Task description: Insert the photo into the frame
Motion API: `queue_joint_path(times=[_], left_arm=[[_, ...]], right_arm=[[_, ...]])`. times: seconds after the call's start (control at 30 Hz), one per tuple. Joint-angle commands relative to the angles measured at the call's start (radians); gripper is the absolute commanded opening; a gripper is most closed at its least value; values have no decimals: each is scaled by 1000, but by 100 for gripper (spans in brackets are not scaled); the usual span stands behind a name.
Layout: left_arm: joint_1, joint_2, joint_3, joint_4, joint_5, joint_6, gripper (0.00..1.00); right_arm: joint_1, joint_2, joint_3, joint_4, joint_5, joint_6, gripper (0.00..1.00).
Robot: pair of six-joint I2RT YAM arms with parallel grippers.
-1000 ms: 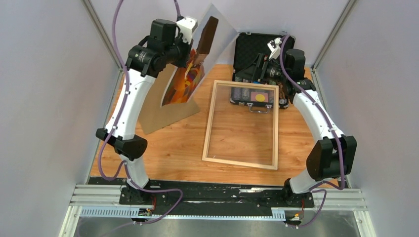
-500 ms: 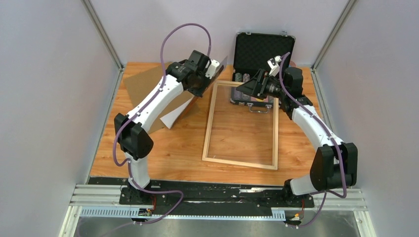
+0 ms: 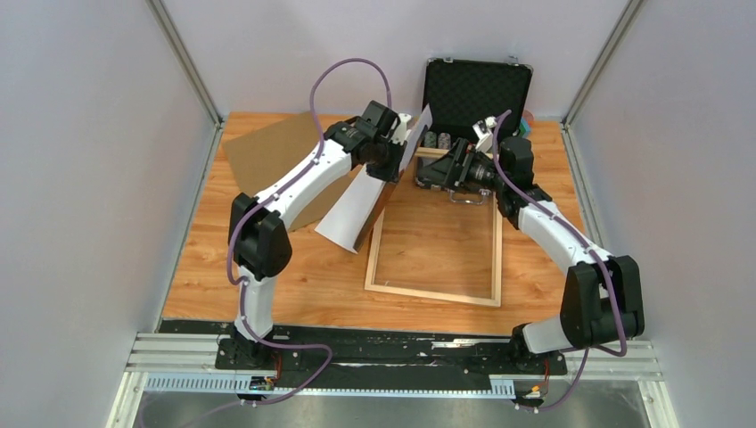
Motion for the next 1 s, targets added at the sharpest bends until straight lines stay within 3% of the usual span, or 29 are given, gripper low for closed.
queue_joint_path(times=[0.0,0.4,0.6,0.97], left_arm=[[-9,42,-22,82,95,-127,0],[-29,-46,-291,303,178,-242,3],[-48,-76,-344,353,173,-254,4],[-80,-64,-351,363,168,-258,15]], right_arm=[[1,-17,-2,49,52,-15,86],[-15,113,15,63,143,65,87],[-14,190,35,58,146,74,87],[-14,233,50,74,103,91,86]])
